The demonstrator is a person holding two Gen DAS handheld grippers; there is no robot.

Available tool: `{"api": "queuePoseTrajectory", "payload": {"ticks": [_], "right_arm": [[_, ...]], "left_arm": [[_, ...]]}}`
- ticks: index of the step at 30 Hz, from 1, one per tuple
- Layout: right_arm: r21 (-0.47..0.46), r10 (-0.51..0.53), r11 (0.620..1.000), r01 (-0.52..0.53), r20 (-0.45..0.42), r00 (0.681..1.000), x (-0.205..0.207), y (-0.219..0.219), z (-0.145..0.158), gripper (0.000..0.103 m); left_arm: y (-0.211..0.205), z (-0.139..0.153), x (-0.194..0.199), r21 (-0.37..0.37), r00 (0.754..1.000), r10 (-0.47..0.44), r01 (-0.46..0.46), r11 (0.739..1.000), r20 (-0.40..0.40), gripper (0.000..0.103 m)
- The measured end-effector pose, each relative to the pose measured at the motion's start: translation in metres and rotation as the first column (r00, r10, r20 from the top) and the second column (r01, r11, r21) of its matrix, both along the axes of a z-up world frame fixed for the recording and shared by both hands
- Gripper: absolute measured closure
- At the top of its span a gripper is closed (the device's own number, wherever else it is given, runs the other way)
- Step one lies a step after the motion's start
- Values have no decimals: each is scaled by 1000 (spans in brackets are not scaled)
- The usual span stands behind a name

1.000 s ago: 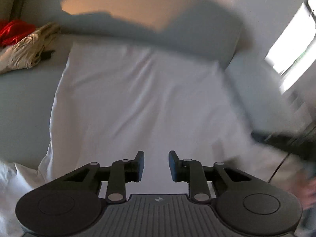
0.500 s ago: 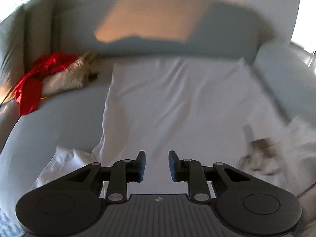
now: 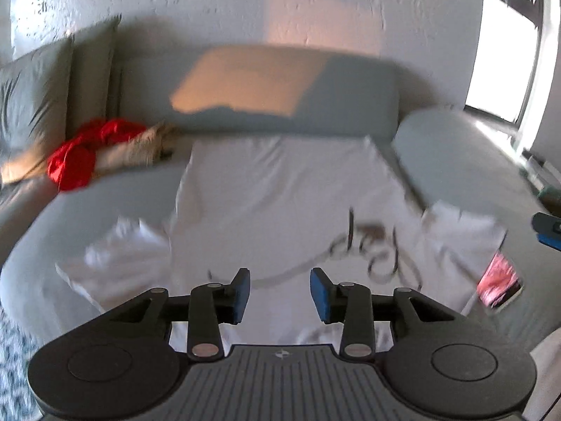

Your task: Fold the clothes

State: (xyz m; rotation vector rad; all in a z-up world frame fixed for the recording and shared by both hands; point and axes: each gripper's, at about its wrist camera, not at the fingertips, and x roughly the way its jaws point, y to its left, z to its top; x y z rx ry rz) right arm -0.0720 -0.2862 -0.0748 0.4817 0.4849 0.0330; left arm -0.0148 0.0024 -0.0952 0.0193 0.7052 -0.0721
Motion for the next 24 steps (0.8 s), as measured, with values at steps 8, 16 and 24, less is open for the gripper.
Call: {"api": "queuePoseTrajectory", "payload": {"ticks": [8,16,24], "right_arm": [[-86,197,973,-212,-156,968,44,46,-70,70],[-246,307,893,-376,-277,911,50,100,-103,78],[-109,293,915,-389,-486,823,15,72,-99,74]], "left_arm": [[-4,-71,17,-11,999,36,-36,999,35,68],[-9,-81,12,78,997,-72,75,994,-38,67],[-19,-59,-23,-13,984,-144,143,990,-106,65]]}}
